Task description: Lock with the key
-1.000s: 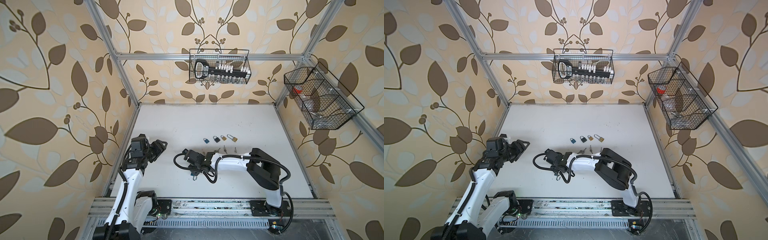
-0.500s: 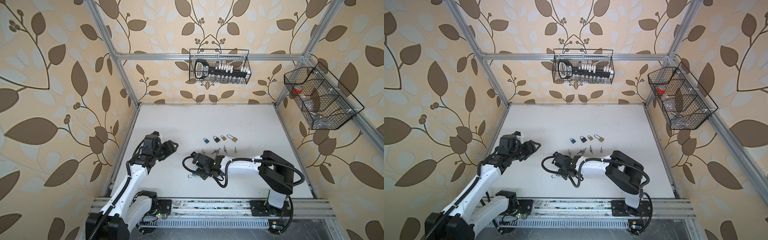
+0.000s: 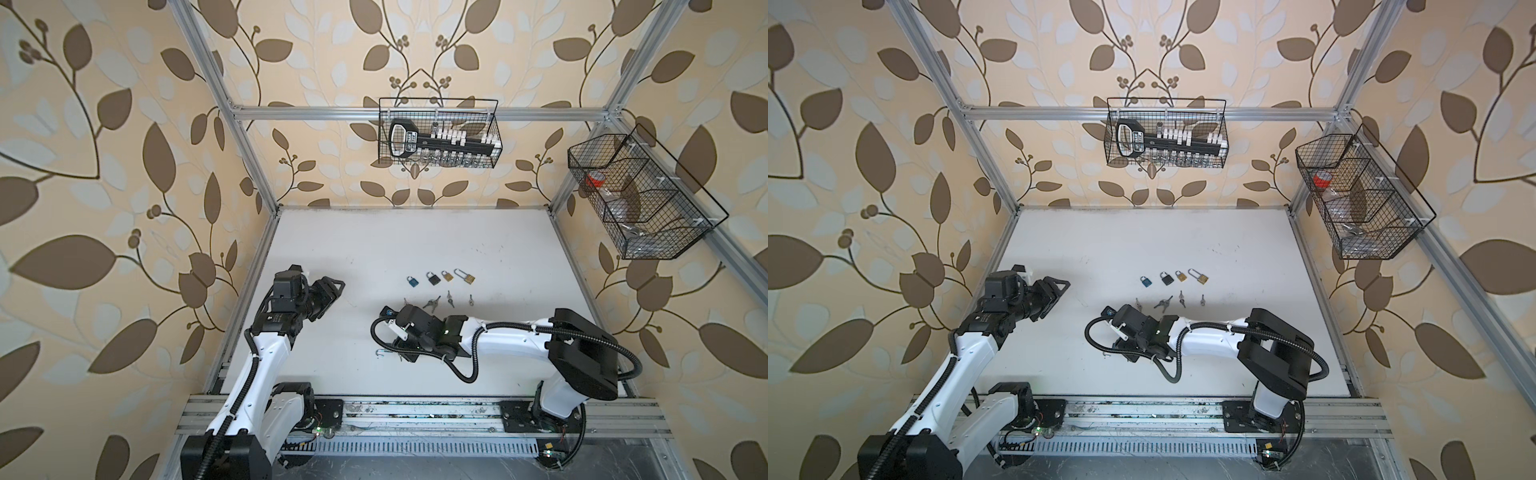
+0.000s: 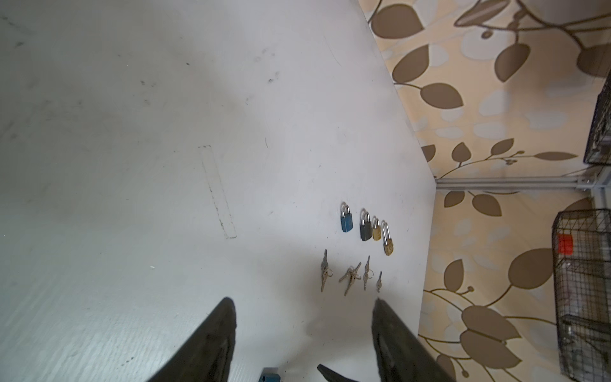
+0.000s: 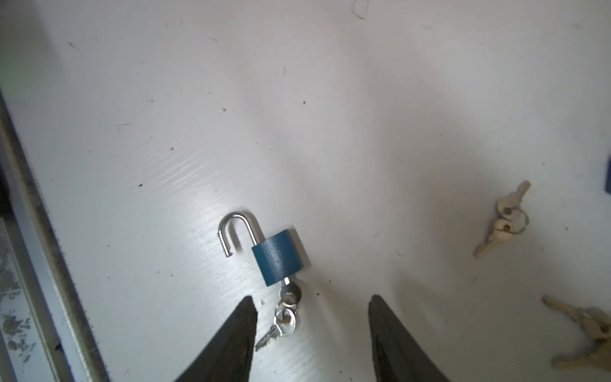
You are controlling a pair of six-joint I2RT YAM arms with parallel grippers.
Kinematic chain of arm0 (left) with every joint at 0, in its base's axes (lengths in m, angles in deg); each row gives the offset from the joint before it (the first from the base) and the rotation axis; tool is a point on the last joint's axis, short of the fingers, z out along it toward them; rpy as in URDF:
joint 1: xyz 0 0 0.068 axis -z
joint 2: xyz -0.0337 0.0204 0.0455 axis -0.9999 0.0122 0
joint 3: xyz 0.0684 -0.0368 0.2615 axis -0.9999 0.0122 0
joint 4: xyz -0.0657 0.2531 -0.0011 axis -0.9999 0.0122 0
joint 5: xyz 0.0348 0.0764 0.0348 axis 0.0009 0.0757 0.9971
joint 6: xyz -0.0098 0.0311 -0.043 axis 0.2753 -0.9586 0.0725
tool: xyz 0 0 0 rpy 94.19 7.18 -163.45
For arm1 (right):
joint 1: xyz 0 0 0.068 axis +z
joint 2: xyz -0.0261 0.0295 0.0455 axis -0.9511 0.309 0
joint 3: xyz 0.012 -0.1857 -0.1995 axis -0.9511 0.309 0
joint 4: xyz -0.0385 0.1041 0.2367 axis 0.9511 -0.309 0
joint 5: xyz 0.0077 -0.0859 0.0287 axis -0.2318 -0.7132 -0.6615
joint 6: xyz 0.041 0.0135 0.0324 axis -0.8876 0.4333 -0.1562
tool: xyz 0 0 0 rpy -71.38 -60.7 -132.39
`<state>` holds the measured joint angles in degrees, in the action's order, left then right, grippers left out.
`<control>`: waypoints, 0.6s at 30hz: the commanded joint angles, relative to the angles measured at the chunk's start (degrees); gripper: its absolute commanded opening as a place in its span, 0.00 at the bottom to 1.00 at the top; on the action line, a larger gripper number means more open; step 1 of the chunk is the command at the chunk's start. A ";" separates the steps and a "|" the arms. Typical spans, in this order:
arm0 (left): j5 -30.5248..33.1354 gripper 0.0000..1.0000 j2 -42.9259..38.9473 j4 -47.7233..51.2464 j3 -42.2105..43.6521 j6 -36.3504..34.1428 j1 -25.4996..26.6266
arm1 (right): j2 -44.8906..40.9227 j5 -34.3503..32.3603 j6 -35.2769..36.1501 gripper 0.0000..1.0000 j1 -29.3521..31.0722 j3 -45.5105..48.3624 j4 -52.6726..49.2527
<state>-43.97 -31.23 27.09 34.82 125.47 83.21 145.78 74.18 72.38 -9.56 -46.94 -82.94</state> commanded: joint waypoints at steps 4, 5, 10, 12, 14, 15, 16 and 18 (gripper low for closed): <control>-7.85 0.65 -2.89 -0.33 0.72 1.06 -6.37 | 2.96 9.43 12.87 0.58 -3.19 -1.21 1.27; -8.12 0.65 -2.98 -0.23 0.73 0.99 -6.69 | 3.29 10.31 13.94 0.58 -3.50 -1.68 1.06; -8.39 0.65 -3.21 0.11 0.82 0.95 -7.10 | 5.47 13.59 18.09 0.58 -3.64 -3.48 -0.26; -8.40 0.65 -3.39 0.09 0.96 0.92 -7.22 | 6.27 14.20 18.76 0.58 -3.64 -4.06 -0.61; -8.37 0.65 -3.31 0.04 1.03 0.91 -7.28 | 7.04 13.81 18.92 0.58 -3.64 -4.40 -0.63; -8.32 0.65 -3.36 -0.01 1.08 0.91 -7.28 | 7.62 13.53 18.95 0.59 -3.68 -4.78 -0.84; -8.26 0.65 -3.33 0.02 1.09 0.91 -7.28 | 8.02 13.25 18.99 0.58 -3.65 -5.10 -1.15; -8.31 0.65 -3.37 -0.01 1.03 0.75 -7.27 | 8.91 12.50 18.97 0.59 -3.64 -5.52 -1.30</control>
<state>-50.83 -33.72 27.44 35.59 126.61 76.46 152.86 85.97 89.56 -13.28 -50.54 -82.89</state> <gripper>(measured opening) 0.649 0.584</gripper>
